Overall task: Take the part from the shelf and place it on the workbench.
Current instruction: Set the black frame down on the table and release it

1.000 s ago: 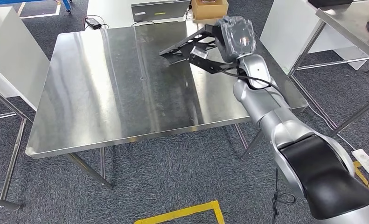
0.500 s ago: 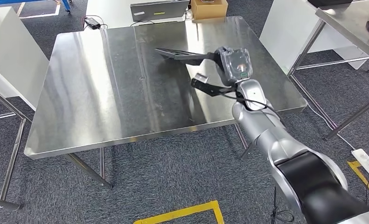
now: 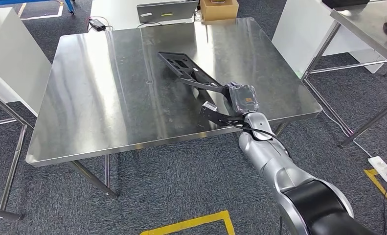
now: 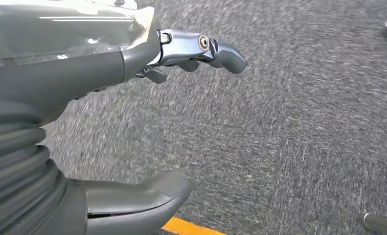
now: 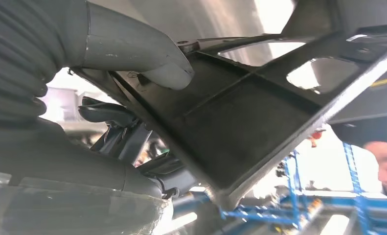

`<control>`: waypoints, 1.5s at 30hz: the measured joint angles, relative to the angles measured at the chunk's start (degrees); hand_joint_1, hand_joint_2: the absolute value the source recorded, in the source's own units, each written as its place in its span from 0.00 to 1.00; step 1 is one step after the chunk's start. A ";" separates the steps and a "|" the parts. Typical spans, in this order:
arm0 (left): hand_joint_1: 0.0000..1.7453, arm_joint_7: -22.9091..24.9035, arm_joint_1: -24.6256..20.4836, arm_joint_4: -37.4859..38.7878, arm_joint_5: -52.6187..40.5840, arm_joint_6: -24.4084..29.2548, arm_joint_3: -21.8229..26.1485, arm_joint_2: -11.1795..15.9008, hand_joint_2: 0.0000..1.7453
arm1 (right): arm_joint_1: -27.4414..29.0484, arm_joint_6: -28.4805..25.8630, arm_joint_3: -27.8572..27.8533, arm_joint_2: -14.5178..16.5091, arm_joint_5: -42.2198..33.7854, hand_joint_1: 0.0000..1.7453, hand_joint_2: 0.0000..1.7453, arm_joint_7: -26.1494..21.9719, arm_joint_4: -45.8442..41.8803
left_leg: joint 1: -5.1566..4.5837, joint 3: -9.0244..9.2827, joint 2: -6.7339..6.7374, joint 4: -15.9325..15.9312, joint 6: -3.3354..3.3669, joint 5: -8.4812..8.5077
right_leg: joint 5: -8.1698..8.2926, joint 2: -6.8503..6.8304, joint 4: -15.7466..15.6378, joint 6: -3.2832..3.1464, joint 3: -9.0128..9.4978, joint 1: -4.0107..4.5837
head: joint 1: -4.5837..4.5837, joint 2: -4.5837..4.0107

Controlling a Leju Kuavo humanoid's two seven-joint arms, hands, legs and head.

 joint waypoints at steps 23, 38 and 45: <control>0.00 2.07 -0.01 0.01 -3.37 -0.96 -2.23 -0.15 0.00 | 5.00 -1.38 -10.30 -3.35 -6.55 0.00 1.00 -4.02 -0.02 | -0.01 -0.08 -0.02 0.00 -0.01 -0.02 | -0.01 0.00 0.00 0.00 -0.08 -0.08 | 0.01 0.00; 0.00 1.96 -0.01 0.00 -3.20 -1.35 -2.63 -0.32 0.00 | 5.03 -1.56 -11.34 -3.80 -6.39 0.00 1.00 -4.00 0.03 | -0.02 -0.09 -0.02 0.00 -0.01 -0.02 | -0.01 0.00 0.00 0.00 -0.08 -0.08 | 0.00 0.00; 0.00 0.94 0.03 0.01 -1.85 -0.74 -2.46 -0.32 0.00 | 4.95 -1.64 -11.37 -3.84 -6.10 0.00 1.00 -4.39 0.17 | -0.02 -0.12 -0.04 0.00 -0.01 -0.02 | -0.01 -0.01 0.00 0.00 -0.07 -0.07 | 0.00 0.00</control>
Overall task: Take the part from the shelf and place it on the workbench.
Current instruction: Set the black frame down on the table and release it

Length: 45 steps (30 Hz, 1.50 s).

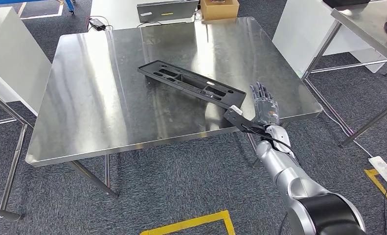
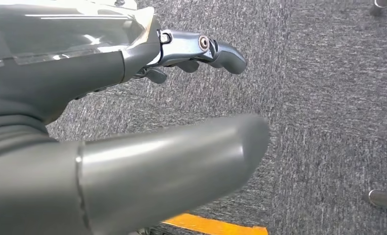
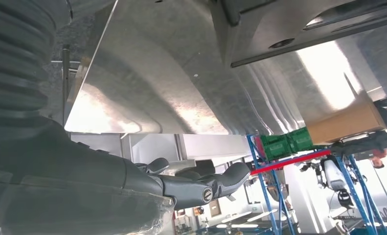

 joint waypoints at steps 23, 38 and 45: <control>0.00 -2.54 2.00 0.02 4.33 2.81 6.36 -0.78 0.00 | 30.29 -1.91 -5.94 3.05 -43.63 0.00 0.00 -26.33 -55.68 | -0.02 0.05 -0.63 0.00 -0.02 -0.38 | -0.56 -0.48 -0.02 0.30 0.23 -0.03 | -0.01 0.00; 0.00 -1.36 2.00 -0.38 8.07 7.15 12.74 -3.02 0.00 | 47.47 3.87 -1.43 9.41 -43.20 0.00 0.00 -26.48 -61.17 | -0.42 0.22 -0.51 0.08 0.34 -0.84 | -0.70 -0.41 -0.07 0.44 0.38 -0.49 | -0.02 0.00; 0.00 -1.16 2.09 -0.93 8.17 7.61 14.25 -3.74 0.00 | 49.58 5.80 -0.56 10.73 -42.22 0.00 0.00 -26.50 -61.40 | -0.55 0.97 -0.67 -0.46 1.75 -0.61 | -1.81 0.04 0.92 1.23 0.73 -0.83 | -0.02 0.00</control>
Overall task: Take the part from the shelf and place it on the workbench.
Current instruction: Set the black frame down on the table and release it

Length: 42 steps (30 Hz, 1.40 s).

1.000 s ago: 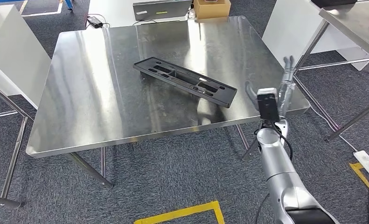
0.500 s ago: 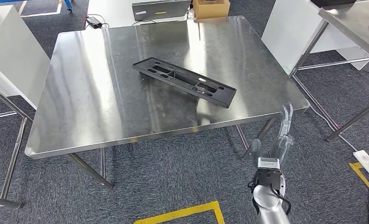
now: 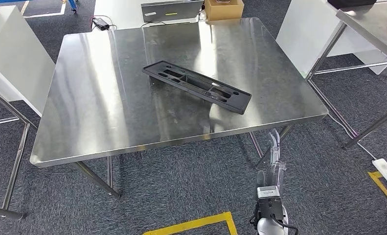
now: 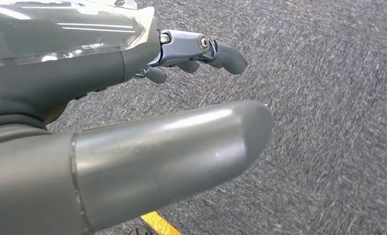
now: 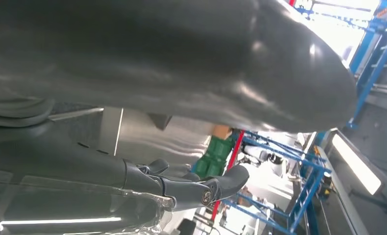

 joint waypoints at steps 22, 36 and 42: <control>0.00 -0.31 0.55 -1.27 -2.81 -2.69 0.75 -1.10 0.00 | 6.07 3.23 -3.31 3.93 2.60 0.00 0.00 2.14 -3.25 | 1.44 -2.72 -0.27 14.94 -3.77 -9.63 | -0.16 1.39 -0.68 -2.94 1.57 -0.37 | 0.14 0.00; 0.00 -0.31 0.33 -1.76 -3.52 -3.18 0.57 -1.13 0.00 | 7.66 4.12 -6.50 5.53 3.08 0.00 0.00 2.21 -5.63 | 0.90 2.37 0.21 -0.46 0.04 -1.87 | -8.71 2.10 15.70 -0.98 -4.40 0.25 | 0.58 0.00; 0.00 -0.31 0.30 -1.76 -3.52 -3.24 0.56 -1.19 0.00 | 7.78 4.14 -6.73 5.65 3.09 0.00 0.00 2.21 -5.87 | 0.51 0.18 -0.09 -0.26 -1.16 1.14 | -4.61 2.56 -2.38 -0.33 8.73 0.83 | 0.56 0.00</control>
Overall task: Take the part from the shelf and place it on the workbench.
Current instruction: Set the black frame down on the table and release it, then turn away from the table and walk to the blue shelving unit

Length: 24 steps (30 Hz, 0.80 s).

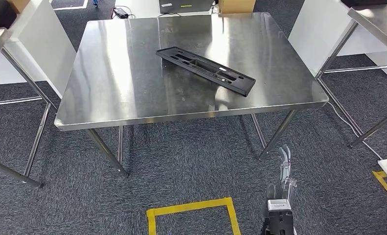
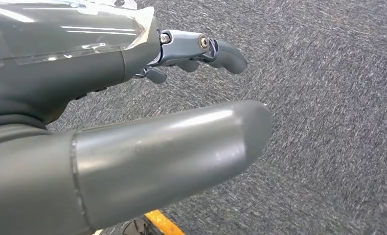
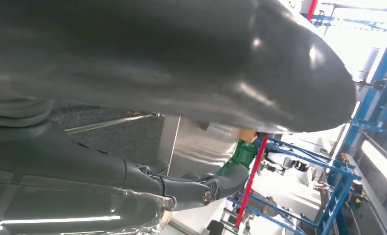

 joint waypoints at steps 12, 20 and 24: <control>0.00 -0.50 0.31 0.01 -1.65 -1.21 -0.20 0.25 0.00 | 1.70 1.80 -2.25 1.56 -0.65 0.00 0.00 -0.40 -0.50 | 1.48 1.33 0.06 11.17 -3.32 -7.42 | 5.39 -1.15 0.78 -2.47 -6.99 -0.97 | -0.38 0.00; 0.00 -0.67 0.06 0.01 -2.84 -1.46 -0.73 0.20 0.00 | 3.42 2.60 -5.20 2.90 -0.97 0.00 0.00 -1.18 -2.42 | 0.89 5.66 0.23 -0.10 0.03 -5.98 | 4.79 -0.93 4.63 -0.02 -10.82 -0.54 | -0.14 0.00; 0.00 -0.71 -0.02 0.01 -3.30 -1.40 -0.77 0.28 0.00 | 4.54 3.77 -6.80 3.17 -1.63 0.00 0.00 -1.83 -2.75 | 0.62 2.22 0.50 -0.12 0.86 -3.12 | -3.68 -0.50 16.85 -0.63 -13.35 -0.62 | 0.15 0.00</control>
